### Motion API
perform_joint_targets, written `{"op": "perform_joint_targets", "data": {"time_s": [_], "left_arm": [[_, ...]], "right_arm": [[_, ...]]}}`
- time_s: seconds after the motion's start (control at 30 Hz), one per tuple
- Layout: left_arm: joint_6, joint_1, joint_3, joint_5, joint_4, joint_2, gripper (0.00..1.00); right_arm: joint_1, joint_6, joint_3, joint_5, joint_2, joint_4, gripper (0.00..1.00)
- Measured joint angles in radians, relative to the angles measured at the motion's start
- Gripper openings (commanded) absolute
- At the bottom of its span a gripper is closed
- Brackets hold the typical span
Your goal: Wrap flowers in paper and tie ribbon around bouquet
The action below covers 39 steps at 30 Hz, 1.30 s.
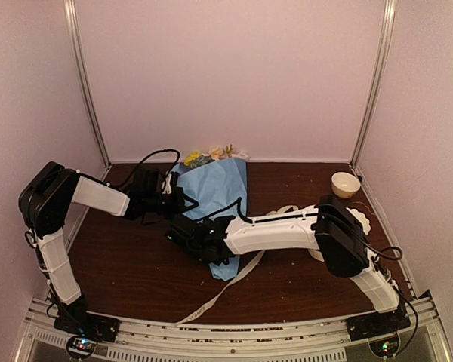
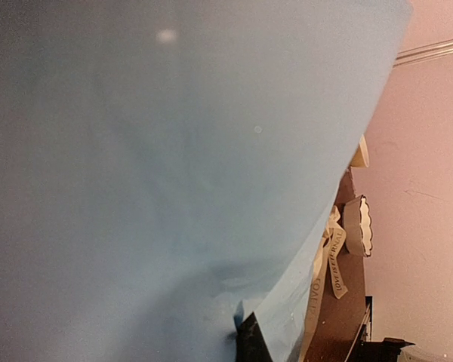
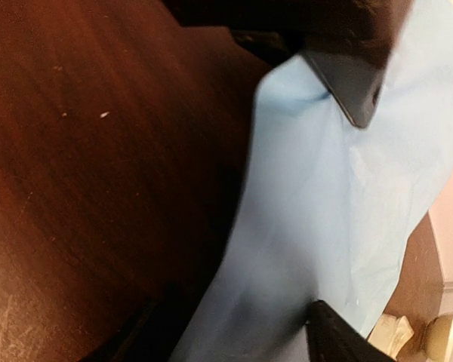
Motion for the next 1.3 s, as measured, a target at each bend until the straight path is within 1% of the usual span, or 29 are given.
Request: {"op": "perform_joint_targets", "data": {"time_s": [0.03,0.1,0.23,0.33,0.43,0.47,0.53,0.6,0.67,0.73,0.8,0.87,0.97,1.03,1.1,1.17,1.23,1.3], "left_arm": [[0.0,0.0,0.0,0.0,0.0,0.0,0.0],[0.0,0.0,0.0,0.0,0.0,0.0,0.0],[0.001,-0.001,0.0,0.0,-0.001,0.0,0.0],[0.006,-0.002,0.0,0.0,-0.005,0.0,0.0],[0.019,-0.002,0.001,-0.001,-0.019,0.0,0.0],[0.026,-0.002,0.005,-0.001,-0.031,0.0,0.08],[0.047,-0.002,0.018,-0.005,-0.063,0.0,0.29],[0.075,-0.002,0.035,-0.01,-0.098,-0.003,0.46],[0.105,-0.002,0.045,-0.023,-0.136,-0.016,0.54],[0.134,-0.001,0.047,-0.046,-0.178,-0.045,0.59],[0.167,-0.002,0.047,-0.074,-0.221,-0.093,0.6],[0.208,-0.005,0.042,-0.114,-0.255,-0.164,0.59],[0.286,-0.021,0.011,-0.185,-0.286,-0.321,0.49],[0.355,-0.065,-0.031,-0.246,-0.296,-0.456,0.42],[0.42,-0.145,-0.088,-0.292,-0.296,-0.589,0.41],[0.494,-0.257,-0.158,-0.315,-0.294,-0.709,0.42],[0.569,-0.379,-0.212,-0.317,-0.299,-0.79,0.46],[0.673,-0.515,-0.235,-0.351,-0.322,-0.827,0.51]], "right_arm": [[-0.002,0.01,0.008,0.012,0.006,-0.006,0.46],[-0.005,0.019,0.015,0.027,0.017,-0.013,0.37],[-0.01,0.06,0.015,0.039,0.024,-0.034,0.2],[-0.016,0.082,0.016,0.038,0.024,-0.042,0.01],[-0.027,0.115,0.016,0.031,0.024,-0.051,0.0],[-0.03,0.124,0.016,0.024,0.024,-0.052,0.0],[-0.037,0.146,0.015,0.007,0.023,-0.052,0.0],[-0.044,0.166,0.009,-0.01,0.016,-0.053,0.0],[-0.055,0.182,-0.002,-0.027,0.006,-0.051,0.0],[-0.065,0.197,-0.01,-0.047,-0.003,-0.056,0.0],[-0.075,0.212,-0.011,-0.068,-0.006,-0.056,0.0],[-0.082,0.223,-0.017,-0.089,-0.011,-0.055,0.0],[-0.091,0.242,-0.023,-0.121,-0.018,-0.052,0.0],[-0.097,0.252,-0.029,-0.141,-0.019,-0.045,0.0],[-0.104,0.264,-0.044,-0.161,-0.024,-0.035,0.0],[-0.111,0.273,-0.056,-0.179,-0.032,-0.028,0.0],[-0.116,0.279,-0.063,-0.196,-0.037,-0.024,0.0],[-0.119,0.285,-0.079,-0.203,-0.042,-0.023,0.0]]}}
